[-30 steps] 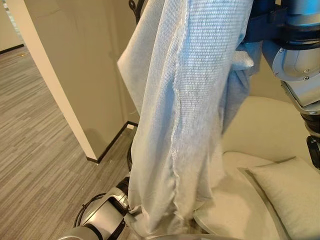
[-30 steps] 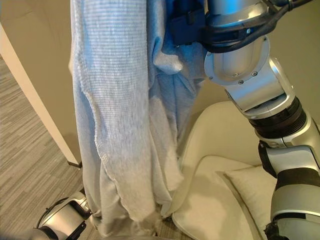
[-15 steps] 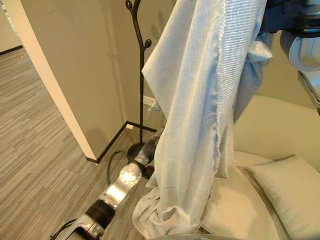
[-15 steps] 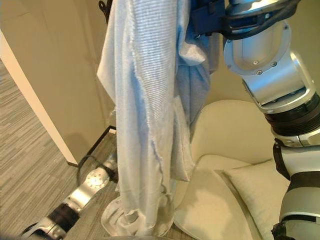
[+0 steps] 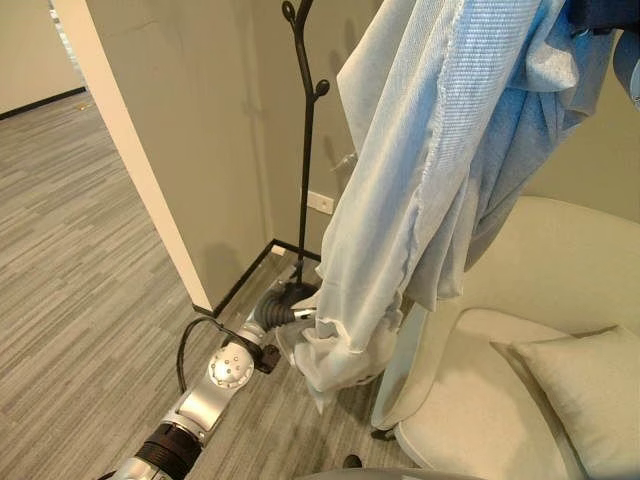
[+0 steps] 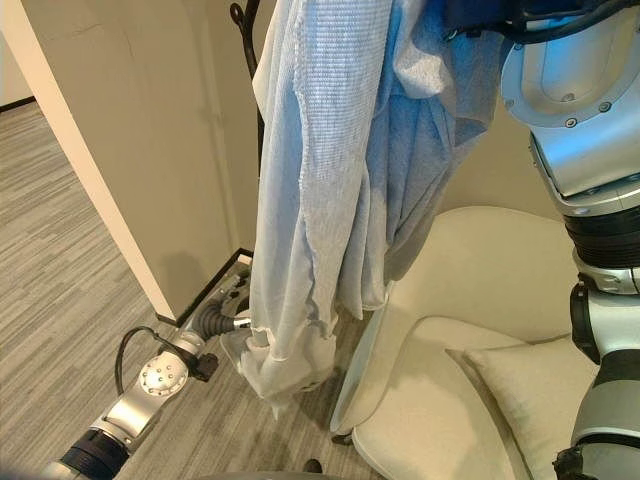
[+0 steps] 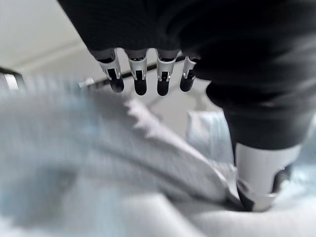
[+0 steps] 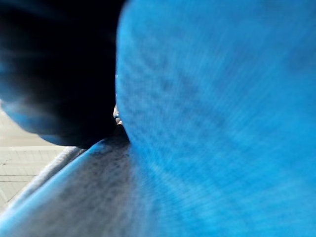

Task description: Hang the clothes on the sofa on the clothes rack.

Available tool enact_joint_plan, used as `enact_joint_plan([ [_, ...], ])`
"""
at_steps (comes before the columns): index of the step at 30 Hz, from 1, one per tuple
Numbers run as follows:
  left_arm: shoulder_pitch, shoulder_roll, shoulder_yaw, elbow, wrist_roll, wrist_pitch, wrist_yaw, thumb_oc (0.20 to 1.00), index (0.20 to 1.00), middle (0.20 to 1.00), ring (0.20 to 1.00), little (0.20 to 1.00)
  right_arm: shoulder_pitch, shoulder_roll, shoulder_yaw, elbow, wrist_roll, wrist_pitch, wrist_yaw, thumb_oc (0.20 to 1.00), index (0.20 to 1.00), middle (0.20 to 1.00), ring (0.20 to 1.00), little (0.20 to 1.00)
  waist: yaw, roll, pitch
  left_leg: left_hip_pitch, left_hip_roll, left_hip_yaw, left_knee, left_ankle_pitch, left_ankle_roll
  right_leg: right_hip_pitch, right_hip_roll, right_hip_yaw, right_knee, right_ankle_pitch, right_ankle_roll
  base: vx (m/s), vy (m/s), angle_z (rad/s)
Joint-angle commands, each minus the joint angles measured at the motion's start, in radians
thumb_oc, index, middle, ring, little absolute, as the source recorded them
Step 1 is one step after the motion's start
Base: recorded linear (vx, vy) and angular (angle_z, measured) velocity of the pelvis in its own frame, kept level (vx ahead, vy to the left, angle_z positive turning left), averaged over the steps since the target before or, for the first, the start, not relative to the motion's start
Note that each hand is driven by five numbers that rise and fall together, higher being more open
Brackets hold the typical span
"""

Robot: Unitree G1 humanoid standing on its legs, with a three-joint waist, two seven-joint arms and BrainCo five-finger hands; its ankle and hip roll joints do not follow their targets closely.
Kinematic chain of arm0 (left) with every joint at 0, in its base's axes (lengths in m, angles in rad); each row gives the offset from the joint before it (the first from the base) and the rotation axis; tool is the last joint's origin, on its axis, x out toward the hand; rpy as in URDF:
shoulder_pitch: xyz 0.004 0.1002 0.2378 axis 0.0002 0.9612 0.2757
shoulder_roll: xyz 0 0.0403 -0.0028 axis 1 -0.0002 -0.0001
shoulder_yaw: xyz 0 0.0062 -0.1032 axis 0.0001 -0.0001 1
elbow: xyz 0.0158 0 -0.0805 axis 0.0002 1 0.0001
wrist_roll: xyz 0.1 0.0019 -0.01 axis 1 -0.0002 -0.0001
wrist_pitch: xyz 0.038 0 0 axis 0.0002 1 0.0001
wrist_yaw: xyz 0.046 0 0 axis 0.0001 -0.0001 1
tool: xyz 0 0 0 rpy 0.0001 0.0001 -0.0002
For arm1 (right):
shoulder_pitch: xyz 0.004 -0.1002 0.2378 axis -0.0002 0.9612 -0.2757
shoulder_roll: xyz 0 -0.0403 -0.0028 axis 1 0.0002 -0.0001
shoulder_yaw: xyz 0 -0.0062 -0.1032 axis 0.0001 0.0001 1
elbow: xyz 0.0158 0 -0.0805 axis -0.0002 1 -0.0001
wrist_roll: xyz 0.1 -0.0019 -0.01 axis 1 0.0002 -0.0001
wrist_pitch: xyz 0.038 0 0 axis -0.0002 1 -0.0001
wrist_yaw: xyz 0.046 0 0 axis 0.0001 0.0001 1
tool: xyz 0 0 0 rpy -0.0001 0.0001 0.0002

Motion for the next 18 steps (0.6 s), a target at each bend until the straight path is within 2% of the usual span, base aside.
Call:
enact_joint_plan([
  [1, -0.101, -0.012, -0.043, -0.063, -0.011, -0.077, -0.019, 1.000, 1.000, 1.000, 1.000, 1.000, -0.037, 0.005, -0.056, 0.089, 0.014, 0.004, -0.032, 0.200, 0.200, 0.200, 0.200, 0.200, 0.027, -0.014, 0.007, 0.041, 0.029, 0.020, 0.007, -0.073, -0.042, 0.067, 0.009, -0.056, 0.002, -0.074, 0.043, 0.00, 0.000, 0.00],
  [5, -0.153, -0.027, -0.146, -0.086, -0.027, -0.082, -0.056, 1.000, 1.000, 1.000, 1.000, 1.000, -0.022, 0.030, -0.058, 0.093, 0.018, -0.005, -0.037, 0.200, 0.200, 0.200, 0.200, 0.200, 0.026, -0.025, 0.014, 0.038, 0.031, 0.020, 0.007, -0.076, -0.039, 0.063, 0.009, -0.062, 0.003, -0.072, 0.046, -0.01, 0.005, 0.05],
  [8, -0.166, -0.030, -0.165, -0.083, -0.031, -0.083, -0.059, 1.000, 1.000, 1.000, 1.000, 1.000, -0.022, 0.035, -0.054, 0.095, 0.025, -0.010, -0.035, 0.200, 0.200, 0.200, 0.200, 0.200, 0.026, -0.028, 0.016, 0.038, 0.031, 0.021, 0.007, -0.077, -0.039, 0.063, 0.009, -0.061, 0.002, -0.071, 0.047, 0.00, 0.000, 0.00],
  [11, -0.215, -0.060, -0.226, -0.045, -0.002, -0.082, -0.057, 1.000, 1.000, 1.000, 1.000, 1.000, -0.014, 0.059, -0.050, 0.083, 0.062, -0.030, -0.026, 0.200, 0.200, 0.200, 0.200, 0.200, 0.020, -0.033, 0.018, 0.039, 0.031, 0.025, 0.007, -0.078, -0.040, 0.061, 0.009, -0.062, 0.003, -0.070, 0.048, 0.00, 0.000, 0.00],
  [16, -0.357, -0.205, -0.373, 0.170, 0.083, -0.056, -0.025, 1.000, 1.000, 1.000, 1.000, 1.000, -0.030, 0.081, -0.028, 0.042, 0.147, -0.073, -0.021, 0.200, 0.200, 0.200, 0.200, 0.200, -0.017, -0.045, 0.016, 0.036, 0.031, 0.034, 0.007, -0.079, -0.041, 0.053, 0.005, -0.054, 0.004, -0.064, 0.051, -0.01, 0.016, 0.09],
  [17, -0.375, -0.234, -0.393, 0.210, 0.093, -0.053, -0.020, 0.344, 0.344, 0.344, 0.344, 0.344, -0.038, 0.082, -0.023, 0.034, 0.157, -0.080, -0.023, 0.200, 0.200, 0.200, 0.200, 0.200, -0.024, -0.044, 0.016, 0.035, 0.031, 0.037, 0.007, -0.080, -0.040, 0.052, 0.005, -0.051, 0.004, -0.063, 0.051, 0.00, 0.000, 0.00],
  [18, -0.378, -0.241, -0.394, 0.219, 0.095, -0.056, -0.017, 0.200, 0.200, 0.200, 0.200, 0.200, -0.039, 0.080, -0.021, 0.035, 0.157, -0.080, -0.022, 0.200, 0.200, 0.200, 0.200, 0.200, -0.022, -0.043, 0.017, 0.035, 0.031, 0.037, 0.007, -0.080, -0.040, 0.052, 0.004, -0.051, 0.004, -0.063, 0.051, 0.00, 0.000, 0.00],
])
